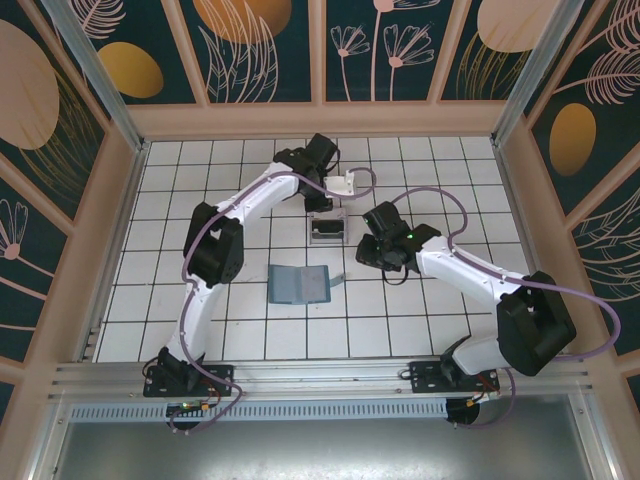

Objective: Take the credit cards out of the card holder

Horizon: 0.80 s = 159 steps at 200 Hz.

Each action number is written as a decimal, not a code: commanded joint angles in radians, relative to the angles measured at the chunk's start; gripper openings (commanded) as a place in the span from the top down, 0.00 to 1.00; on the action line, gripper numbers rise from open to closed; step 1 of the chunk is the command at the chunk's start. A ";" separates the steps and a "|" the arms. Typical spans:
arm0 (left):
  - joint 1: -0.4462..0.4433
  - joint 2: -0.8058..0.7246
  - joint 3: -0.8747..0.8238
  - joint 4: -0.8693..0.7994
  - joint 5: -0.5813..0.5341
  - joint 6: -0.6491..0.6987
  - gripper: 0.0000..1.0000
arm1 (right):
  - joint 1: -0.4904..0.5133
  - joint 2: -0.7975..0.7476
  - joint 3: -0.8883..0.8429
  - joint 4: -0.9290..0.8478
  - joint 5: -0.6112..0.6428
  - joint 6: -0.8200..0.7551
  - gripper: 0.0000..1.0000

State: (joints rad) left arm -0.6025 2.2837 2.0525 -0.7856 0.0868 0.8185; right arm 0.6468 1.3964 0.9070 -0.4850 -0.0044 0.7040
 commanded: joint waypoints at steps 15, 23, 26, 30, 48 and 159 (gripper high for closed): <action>-0.004 -0.084 -0.012 0.134 -0.053 -0.270 0.72 | -0.005 0.022 -0.036 0.066 -0.102 -0.023 0.67; -0.003 -0.089 -0.014 0.134 -0.056 -0.316 0.72 | -0.002 0.028 -0.043 0.078 -0.117 -0.025 0.67; -0.002 -0.090 -0.017 0.136 -0.056 -0.331 0.72 | 0.001 0.030 -0.045 0.081 -0.122 -0.025 0.66; -0.001 -0.096 -0.023 0.140 -0.059 -0.358 0.72 | 0.003 0.032 -0.048 0.085 -0.130 -0.025 0.67; 0.002 -0.132 -0.071 0.176 -0.068 -0.461 0.72 | 0.012 0.043 -0.064 0.110 -0.158 -0.027 0.67; 0.003 -0.491 -0.540 0.500 -0.040 -0.966 0.68 | 0.049 0.141 -0.115 0.219 -0.275 -0.025 0.70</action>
State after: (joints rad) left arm -0.6022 1.8687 1.5848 -0.4007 -0.0044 -0.0067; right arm 0.6853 1.5223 0.8062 -0.3004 -0.2615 0.6861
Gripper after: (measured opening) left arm 0.309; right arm 0.310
